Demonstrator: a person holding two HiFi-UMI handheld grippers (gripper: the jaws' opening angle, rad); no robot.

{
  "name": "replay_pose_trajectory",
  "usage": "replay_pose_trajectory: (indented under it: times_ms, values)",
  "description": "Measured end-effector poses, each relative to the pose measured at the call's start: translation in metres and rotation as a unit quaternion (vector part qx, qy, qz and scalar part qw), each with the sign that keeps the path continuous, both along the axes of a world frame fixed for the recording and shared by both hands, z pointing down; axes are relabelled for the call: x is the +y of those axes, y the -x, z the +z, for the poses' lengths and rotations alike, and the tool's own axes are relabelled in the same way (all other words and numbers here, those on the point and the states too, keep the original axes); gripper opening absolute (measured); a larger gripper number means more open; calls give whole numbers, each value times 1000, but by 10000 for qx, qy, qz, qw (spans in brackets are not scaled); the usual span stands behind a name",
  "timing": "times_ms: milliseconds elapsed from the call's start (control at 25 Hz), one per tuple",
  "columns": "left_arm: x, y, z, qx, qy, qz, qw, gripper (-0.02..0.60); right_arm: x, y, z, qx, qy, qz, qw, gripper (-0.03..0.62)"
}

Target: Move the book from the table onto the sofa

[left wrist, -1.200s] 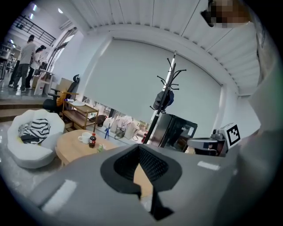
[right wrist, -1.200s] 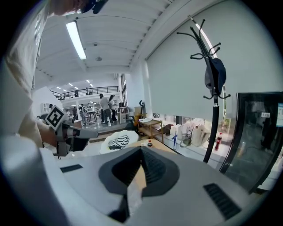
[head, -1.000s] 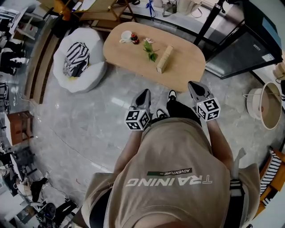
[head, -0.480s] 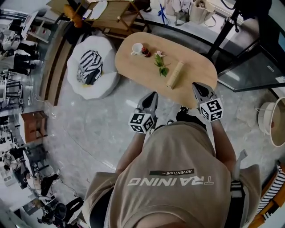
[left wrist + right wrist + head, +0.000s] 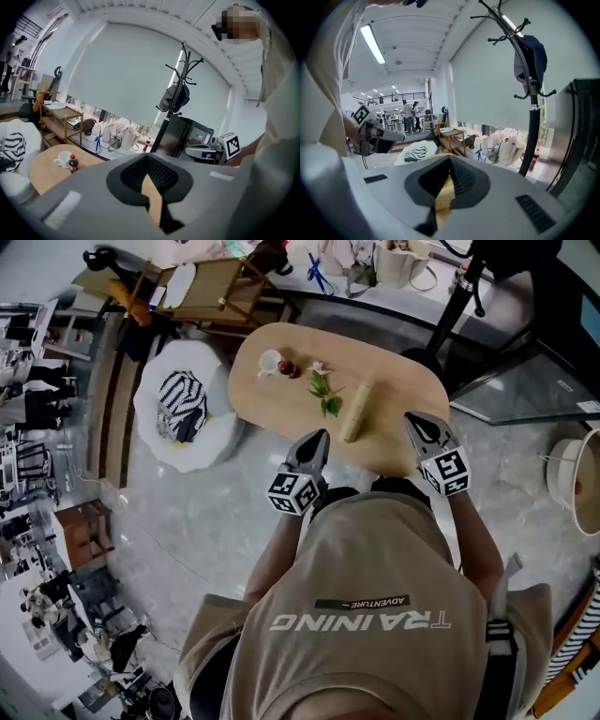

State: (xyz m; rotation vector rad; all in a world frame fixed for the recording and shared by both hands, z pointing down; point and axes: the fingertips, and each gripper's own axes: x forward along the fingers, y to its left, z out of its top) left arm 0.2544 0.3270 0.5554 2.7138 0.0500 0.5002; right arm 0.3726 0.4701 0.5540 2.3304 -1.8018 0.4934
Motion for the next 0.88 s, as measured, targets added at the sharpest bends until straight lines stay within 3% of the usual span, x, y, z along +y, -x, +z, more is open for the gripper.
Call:
replay_pose_trajectory:
  times_ms: [360,560,760,880]
  values:
    - [-21,-26,23,-133,183,342,9992,-9,-8,5,-8,-150,199,541,9982,5]
    - [-25,-34,47,-451,29,845,9954,-9,-11,14,-14,-146,323,1008,9943,5]
    - [-32,-34,81,-954,-299,938,9906,-8,-14,31,-4,-96,595,1284,9899,5]
    - [-30,-37,103,-1340,-393,1054,9846,-5,-13,31,0,-104,503,1557,9865,5]
